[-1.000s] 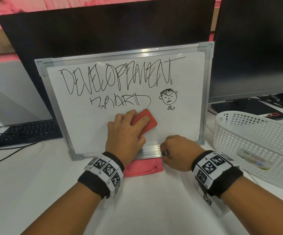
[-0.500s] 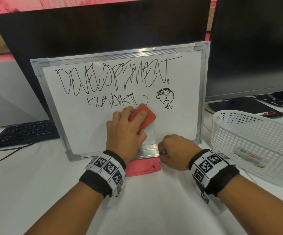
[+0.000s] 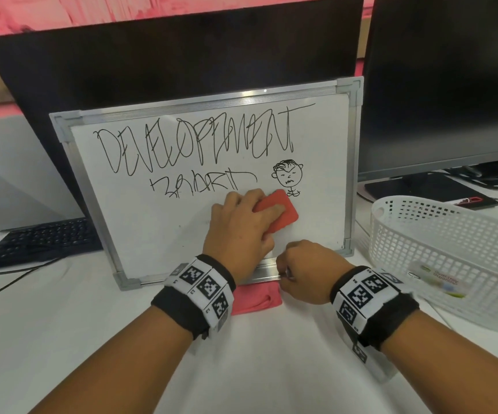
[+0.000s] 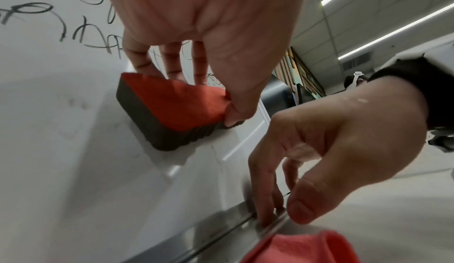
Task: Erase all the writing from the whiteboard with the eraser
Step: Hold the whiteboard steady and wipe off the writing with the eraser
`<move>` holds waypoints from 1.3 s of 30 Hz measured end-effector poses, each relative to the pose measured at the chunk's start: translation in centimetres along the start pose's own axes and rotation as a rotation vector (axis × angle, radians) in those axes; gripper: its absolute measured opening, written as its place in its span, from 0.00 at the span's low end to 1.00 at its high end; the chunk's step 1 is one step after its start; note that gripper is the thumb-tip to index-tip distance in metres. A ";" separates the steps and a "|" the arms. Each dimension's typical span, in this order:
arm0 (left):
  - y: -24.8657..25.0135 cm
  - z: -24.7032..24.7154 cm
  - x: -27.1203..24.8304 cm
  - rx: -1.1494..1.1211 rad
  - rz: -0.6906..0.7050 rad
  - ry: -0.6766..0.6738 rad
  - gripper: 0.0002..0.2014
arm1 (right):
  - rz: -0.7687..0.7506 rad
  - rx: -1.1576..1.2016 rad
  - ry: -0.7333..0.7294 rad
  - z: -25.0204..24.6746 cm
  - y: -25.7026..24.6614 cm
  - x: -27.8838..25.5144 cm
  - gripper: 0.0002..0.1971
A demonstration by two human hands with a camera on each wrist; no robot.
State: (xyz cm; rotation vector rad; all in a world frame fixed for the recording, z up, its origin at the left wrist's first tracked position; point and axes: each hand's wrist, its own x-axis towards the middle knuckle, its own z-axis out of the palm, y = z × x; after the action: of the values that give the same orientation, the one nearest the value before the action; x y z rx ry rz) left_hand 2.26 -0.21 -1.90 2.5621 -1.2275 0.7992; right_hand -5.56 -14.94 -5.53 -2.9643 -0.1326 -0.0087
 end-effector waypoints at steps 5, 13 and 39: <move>-0.4 -0.6 1.4 0.009 0.052 0.061 0.24 | -0.003 0.013 0.001 0.0 0.0 0.0 0.10; -0.6 -0.2 1.2 0.063 0.148 0.054 0.25 | -0.003 0.014 0.000 0.1 0.2 0.0 0.10; -1.3 -0.2 -3.9 -0.532 -0.275 0.147 0.22 | -0.067 0.313 0.553 -0.7 -0.8 -0.8 0.23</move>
State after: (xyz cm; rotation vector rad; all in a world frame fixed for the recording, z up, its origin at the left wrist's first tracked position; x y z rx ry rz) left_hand 1.16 3.28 -3.76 2.1296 -0.8699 0.5051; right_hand -6.45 -14.35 -4.75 -2.5329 -0.1415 -0.7340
